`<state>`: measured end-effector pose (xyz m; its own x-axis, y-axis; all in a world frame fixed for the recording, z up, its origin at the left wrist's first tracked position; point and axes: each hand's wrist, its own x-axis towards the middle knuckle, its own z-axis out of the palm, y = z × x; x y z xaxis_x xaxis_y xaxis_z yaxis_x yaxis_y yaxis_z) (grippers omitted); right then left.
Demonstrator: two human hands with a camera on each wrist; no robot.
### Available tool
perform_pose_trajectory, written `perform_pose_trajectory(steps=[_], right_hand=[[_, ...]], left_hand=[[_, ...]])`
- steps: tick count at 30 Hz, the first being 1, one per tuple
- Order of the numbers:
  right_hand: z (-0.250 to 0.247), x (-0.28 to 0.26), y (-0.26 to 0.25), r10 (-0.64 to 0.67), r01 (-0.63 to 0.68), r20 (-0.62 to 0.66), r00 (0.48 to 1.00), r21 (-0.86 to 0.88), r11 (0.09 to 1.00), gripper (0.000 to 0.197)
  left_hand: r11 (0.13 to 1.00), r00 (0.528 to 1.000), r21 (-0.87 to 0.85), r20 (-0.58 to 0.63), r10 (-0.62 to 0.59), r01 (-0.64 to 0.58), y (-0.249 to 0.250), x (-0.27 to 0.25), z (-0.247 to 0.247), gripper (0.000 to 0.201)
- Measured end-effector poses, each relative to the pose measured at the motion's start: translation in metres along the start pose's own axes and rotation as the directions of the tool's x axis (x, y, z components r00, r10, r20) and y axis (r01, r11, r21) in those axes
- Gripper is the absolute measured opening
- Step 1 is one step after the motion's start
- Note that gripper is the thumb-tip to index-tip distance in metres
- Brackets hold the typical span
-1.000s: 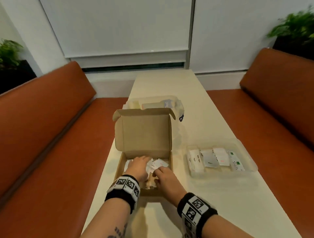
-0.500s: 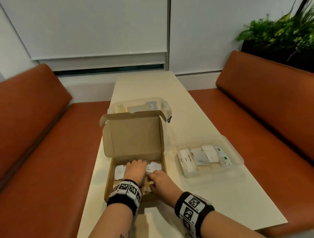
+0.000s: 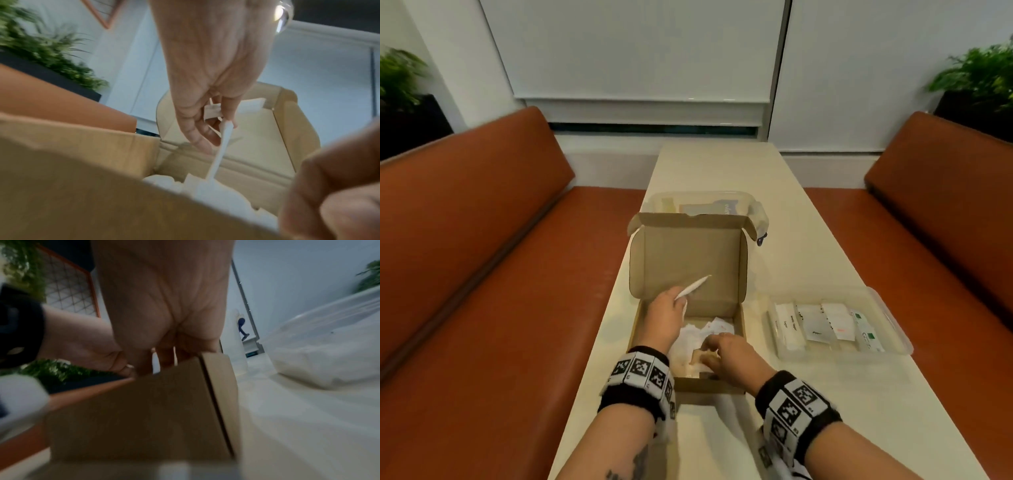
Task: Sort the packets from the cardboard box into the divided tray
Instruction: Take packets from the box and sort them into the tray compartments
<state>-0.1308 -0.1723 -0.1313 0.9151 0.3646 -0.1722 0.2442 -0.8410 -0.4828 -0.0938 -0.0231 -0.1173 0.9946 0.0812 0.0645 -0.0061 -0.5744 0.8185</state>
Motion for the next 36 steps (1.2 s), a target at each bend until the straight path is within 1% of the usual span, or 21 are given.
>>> perform_pose_trajectory(steps=[2,4,6,11,14,16,18,21,22,25,28,30,32,33,35,36], right_hand=[[-0.004,0.005,-0.001,0.042,-0.037,0.128,0.991,-0.04,0.999,0.041],[-0.005,0.008,-0.001,0.055,-0.032,0.208,0.977,-0.111,0.993,0.042],[-0.003,0.008,0.001,0.039,-0.003,0.231,0.972,-0.152,0.988,0.037],[0.001,0.004,0.004,0.006,0.035,0.231,0.973,-0.171,0.985,0.026],[0.003,0.001,0.003,0.012,0.02,0.241,0.971,-0.133,0.991,0.02],[0.003,-0.001,0.002,0.02,0.006,0.247,0.969,-0.104,0.995,0.016],[0.003,-0.002,0.0,0.03,-0.013,0.257,0.966,-0.068,0.998,0.009],[0.001,-0.002,-0.002,0.068,-0.065,0.274,0.959,-0.018,0.998,0.018],[0.001,-0.002,-0.003,0.072,-0.074,0.276,0.958,-0.003,0.997,0.018],[0.002,-0.003,-0.003,0.056,-0.068,0.268,0.962,0.037,0.997,0.01],[0.004,-0.001,-0.002,0.07,-0.076,0.288,0.955,0.011,0.997,0.007],[0.005,0.001,-0.001,0.082,-0.085,0.291,0.953,-0.004,0.996,0.021],[0.005,0.001,0.001,0.095,-0.097,0.28,0.955,-0.004,0.995,0.029],[0.003,0.0,0.002,0.09,-0.096,0.266,0.96,0.008,0.995,0.028],[-0.002,-0.001,0.004,0.095,-0.112,0.24,0.966,0.059,0.992,0.009],[-0.007,-0.001,0.006,0.095,-0.119,0.216,0.972,0.099,0.988,0.014]], left_hand=[[0.978,0.997,-0.197,-0.022,-0.078,0.072,-0.002,-0.004,-0.004,0.028],[0.925,0.986,-0.351,-0.029,-0.165,0.144,-0.003,-0.01,-0.005,0.028],[0.88,0.975,-0.444,-0.055,-0.216,0.169,-0.006,-0.015,-0.007,0.027],[0.792,0.946,-0.595,-0.16,-0.282,0.135,-0.014,-0.026,-0.01,0.029],[0.752,0.936,-0.651,-0.195,-0.294,0.101,-0.018,-0.031,-0.01,0.025],[0.721,0.933,-0.688,-0.197,-0.3,0.086,-0.019,-0.033,-0.008,0.024],[0.71,0.934,-0.699,-0.192,-0.301,0.085,-0.018,-0.034,-0.005,0.023],[0.705,0.936,-0.703,-0.177,-0.303,0.096,-0.016,-0.034,0.002,0.025],[0.699,0.937,-0.708,-0.168,-0.307,0.102,-0.015,-0.034,0.004,0.026],[0.688,0.935,-0.717,-0.16,-0.315,0.11,-0.014,-0.031,0.009,0.027],[0.677,0.935,-0.727,-0.156,-0.32,0.11,-0.014,-0.029,0.012,0.029],[0.665,0.936,-0.739,-0.151,-0.319,0.108,-0.013,-0.029,0.013,0.028],[0.656,0.935,-0.748,-0.155,-0.318,0.1,-0.012,-0.028,0.012,0.028],[0.655,0.934,-0.75,-0.163,-0.318,0.092,-0.012,-0.027,0.011,0.029],[0.656,0.931,-0.751,-0.18,-0.316,0.078,-0.013,-0.027,0.009,0.028],[0.657,0.93,-0.75,-0.187,-0.317,0.073,-0.014,-0.027,0.008,0.027]])
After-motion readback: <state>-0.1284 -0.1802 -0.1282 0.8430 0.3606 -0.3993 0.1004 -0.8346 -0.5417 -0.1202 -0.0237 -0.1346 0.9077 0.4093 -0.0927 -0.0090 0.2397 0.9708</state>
